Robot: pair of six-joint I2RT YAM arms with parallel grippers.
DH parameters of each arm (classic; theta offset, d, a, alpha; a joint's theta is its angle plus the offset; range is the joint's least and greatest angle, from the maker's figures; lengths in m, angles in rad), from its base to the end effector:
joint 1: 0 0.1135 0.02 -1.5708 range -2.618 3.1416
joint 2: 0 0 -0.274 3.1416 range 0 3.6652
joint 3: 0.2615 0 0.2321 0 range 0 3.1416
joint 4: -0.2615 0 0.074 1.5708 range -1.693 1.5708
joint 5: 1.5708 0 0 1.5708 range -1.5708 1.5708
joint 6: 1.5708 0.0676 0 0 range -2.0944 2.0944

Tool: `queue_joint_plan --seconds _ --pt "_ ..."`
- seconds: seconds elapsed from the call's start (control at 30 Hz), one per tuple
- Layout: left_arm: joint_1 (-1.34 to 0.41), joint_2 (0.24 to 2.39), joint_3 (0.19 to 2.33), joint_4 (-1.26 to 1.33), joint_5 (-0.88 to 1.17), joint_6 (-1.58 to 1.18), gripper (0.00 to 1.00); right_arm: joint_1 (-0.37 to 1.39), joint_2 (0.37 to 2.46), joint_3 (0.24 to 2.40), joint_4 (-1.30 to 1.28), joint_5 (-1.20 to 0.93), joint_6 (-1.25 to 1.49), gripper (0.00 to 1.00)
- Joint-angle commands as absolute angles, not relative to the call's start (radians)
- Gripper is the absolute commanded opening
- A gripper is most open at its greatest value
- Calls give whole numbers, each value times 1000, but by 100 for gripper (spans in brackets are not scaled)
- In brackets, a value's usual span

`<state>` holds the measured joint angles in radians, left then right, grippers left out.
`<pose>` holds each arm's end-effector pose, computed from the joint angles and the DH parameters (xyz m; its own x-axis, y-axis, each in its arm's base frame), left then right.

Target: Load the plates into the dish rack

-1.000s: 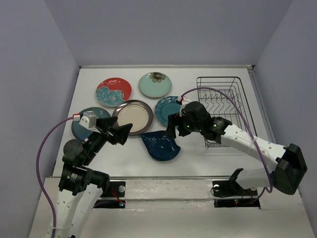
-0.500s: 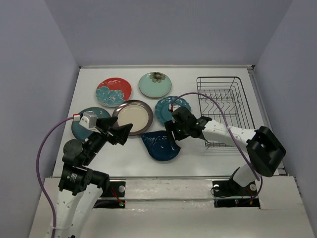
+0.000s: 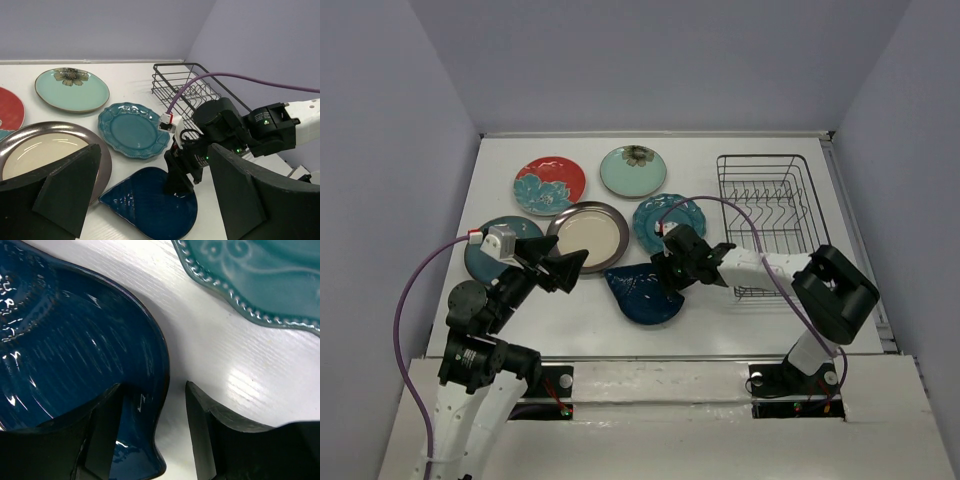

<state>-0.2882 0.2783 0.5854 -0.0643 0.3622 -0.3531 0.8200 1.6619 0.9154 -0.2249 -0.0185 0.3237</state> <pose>0.0750 -0.0472 0.3467 0.0103 -0.3403 -0.9402 0.6385 0.7259 -0.2557 0.2243 0.2422 0.1613 -0.7688 -0.3578 -0.5300 -0.5206 0.8315 0.1939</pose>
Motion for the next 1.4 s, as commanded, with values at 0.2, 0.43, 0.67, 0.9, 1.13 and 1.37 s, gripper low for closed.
queue_joint_plan --seconds 0.2,0.43,0.67,0.9,1.13,1.37 --pt "-285 282 583 -23 377 -351 99 818 1671 810 -11 -152 304 7" --pt "-284 276 581 -17 368 -365 99 818 1396 738 -61 -176 304 7" --pt "-284 273 575 -14 318 -408 99 807 1069 951 -317 255 322 7" --pt "-284 264 572 -25 290 -410 99 629 1112 1201 -399 610 243 7" --pt "-287 249 574 -25 293 -407 99 532 1250 1321 -402 994 55 7" --pt "-308 244 572 -26 293 -405 99 500 1399 1393 -402 1137 11 7"
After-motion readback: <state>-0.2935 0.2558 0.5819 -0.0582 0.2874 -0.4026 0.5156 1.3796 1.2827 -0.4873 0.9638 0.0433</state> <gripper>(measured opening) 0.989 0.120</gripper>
